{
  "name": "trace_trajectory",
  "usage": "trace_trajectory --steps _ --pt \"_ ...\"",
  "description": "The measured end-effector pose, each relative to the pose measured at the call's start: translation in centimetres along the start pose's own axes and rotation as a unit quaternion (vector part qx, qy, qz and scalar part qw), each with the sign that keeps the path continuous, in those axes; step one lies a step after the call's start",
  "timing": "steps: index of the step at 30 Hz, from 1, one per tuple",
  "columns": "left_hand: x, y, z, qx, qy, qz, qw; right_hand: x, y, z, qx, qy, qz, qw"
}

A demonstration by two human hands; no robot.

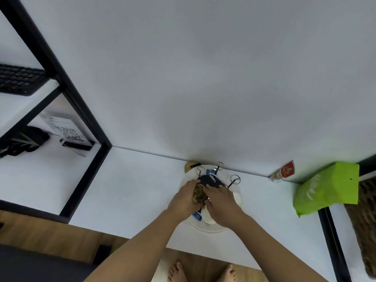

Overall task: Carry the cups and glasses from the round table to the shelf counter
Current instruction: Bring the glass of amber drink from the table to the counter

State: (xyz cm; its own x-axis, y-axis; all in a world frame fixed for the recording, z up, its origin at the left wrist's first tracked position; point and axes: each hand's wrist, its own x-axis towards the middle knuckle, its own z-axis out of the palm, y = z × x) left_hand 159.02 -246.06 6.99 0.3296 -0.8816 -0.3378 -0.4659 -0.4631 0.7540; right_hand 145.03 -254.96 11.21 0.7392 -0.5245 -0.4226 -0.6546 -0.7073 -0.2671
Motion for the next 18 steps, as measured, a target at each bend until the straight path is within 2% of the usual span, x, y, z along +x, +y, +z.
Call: trace_trajectory --steps 10,15,18 --pt "-0.4 0.0 -0.8 0.013 0.005 0.026 1.0 -0.8 -0.5 -0.7 0.023 -0.005 -0.016 1.0" --pt "-0.5 1.1 -3.7 0.052 0.007 0.04 0.998 -1.4 -1.3 -3.3 0.056 0.043 -0.029 0.997" --pt "-0.3 3.0 -6.8 0.055 0.054 0.06 0.995 -1.7 -1.9 -6.6 0.074 0.094 -0.045 0.992"
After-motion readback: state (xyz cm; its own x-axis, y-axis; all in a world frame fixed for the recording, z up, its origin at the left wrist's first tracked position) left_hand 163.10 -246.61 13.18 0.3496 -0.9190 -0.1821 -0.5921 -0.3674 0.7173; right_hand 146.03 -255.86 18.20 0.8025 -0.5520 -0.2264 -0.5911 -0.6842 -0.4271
